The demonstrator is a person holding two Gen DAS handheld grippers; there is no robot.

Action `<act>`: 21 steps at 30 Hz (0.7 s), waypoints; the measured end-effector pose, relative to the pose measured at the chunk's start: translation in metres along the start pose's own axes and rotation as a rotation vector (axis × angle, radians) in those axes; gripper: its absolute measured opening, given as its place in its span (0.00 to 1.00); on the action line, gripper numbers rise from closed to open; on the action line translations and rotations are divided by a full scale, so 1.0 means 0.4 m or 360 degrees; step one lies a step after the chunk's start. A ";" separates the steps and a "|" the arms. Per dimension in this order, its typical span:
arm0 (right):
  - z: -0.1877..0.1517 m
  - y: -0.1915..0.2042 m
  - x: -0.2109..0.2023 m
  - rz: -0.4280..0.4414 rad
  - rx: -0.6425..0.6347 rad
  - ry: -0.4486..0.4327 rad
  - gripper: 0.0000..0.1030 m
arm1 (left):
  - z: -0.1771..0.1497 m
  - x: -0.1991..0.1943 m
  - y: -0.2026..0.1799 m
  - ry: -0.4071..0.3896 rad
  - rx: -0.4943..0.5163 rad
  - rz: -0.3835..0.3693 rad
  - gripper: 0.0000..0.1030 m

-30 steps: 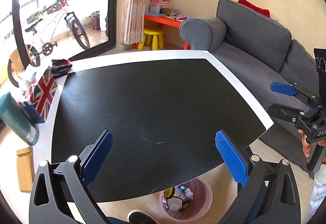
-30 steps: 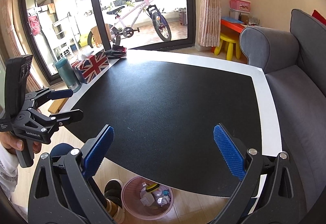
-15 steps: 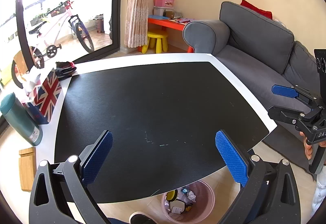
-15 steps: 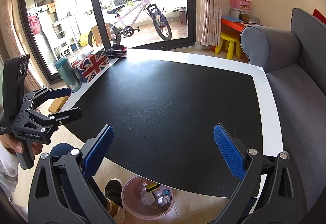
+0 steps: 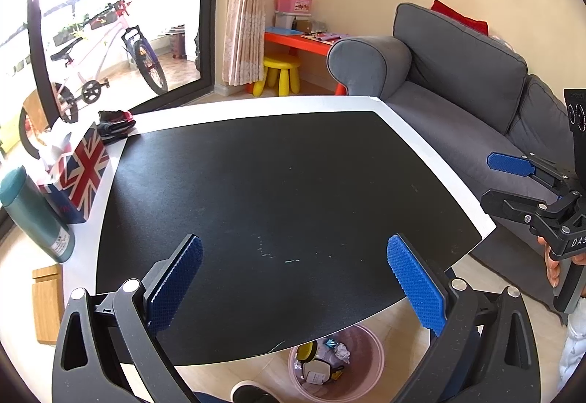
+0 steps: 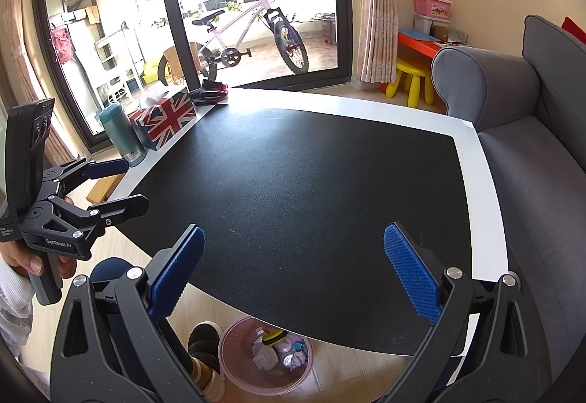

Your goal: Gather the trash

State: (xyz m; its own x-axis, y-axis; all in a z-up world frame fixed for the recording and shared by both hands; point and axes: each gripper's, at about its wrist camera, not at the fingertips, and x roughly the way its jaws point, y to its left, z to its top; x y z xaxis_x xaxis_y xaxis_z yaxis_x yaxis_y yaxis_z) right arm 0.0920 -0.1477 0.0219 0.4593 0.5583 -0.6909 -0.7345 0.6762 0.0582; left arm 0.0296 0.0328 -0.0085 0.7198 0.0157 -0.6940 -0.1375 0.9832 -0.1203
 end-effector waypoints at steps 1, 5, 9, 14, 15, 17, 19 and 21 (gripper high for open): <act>0.000 0.000 0.001 0.0000 0.0000 0.0000 0.94 | 0.001 0.000 0.001 0.0000 0.0001 0.0000 0.94; 0.000 -0.001 0.000 0.0001 -0.0001 0.0002 0.94 | 0.001 0.000 -0.001 0.0001 -0.0002 -0.0003 0.94; -0.001 0.000 0.000 0.0002 0.0000 0.0004 0.94 | 0.003 0.000 -0.003 0.0006 0.0000 -0.0005 0.94; 0.001 0.000 -0.001 0.0001 0.0001 0.0003 0.94 | 0.002 0.001 -0.003 0.0006 -0.0005 -0.0009 0.94; 0.000 0.001 0.000 0.0000 0.0001 0.0004 0.94 | 0.002 0.001 -0.003 0.0006 -0.0005 -0.0009 0.94; 0.001 0.000 -0.001 0.0002 0.0002 0.0003 0.94 | 0.002 0.002 -0.003 0.0006 -0.0004 -0.0011 0.94; 0.001 -0.001 -0.001 0.0001 0.0002 0.0004 0.94 | 0.002 0.002 -0.003 0.0008 -0.0005 -0.0011 0.94; 0.001 0.001 -0.001 0.0001 0.0001 0.0005 0.94 | 0.000 0.003 -0.004 0.0009 -0.0005 -0.0012 0.94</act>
State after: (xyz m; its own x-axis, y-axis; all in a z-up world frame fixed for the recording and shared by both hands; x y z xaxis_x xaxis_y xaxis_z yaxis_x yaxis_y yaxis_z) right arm 0.0918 -0.1475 0.0225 0.4573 0.5575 -0.6929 -0.7345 0.6760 0.0592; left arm 0.0307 0.0313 -0.0090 0.7171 0.0072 -0.6969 -0.1342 0.9827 -0.1280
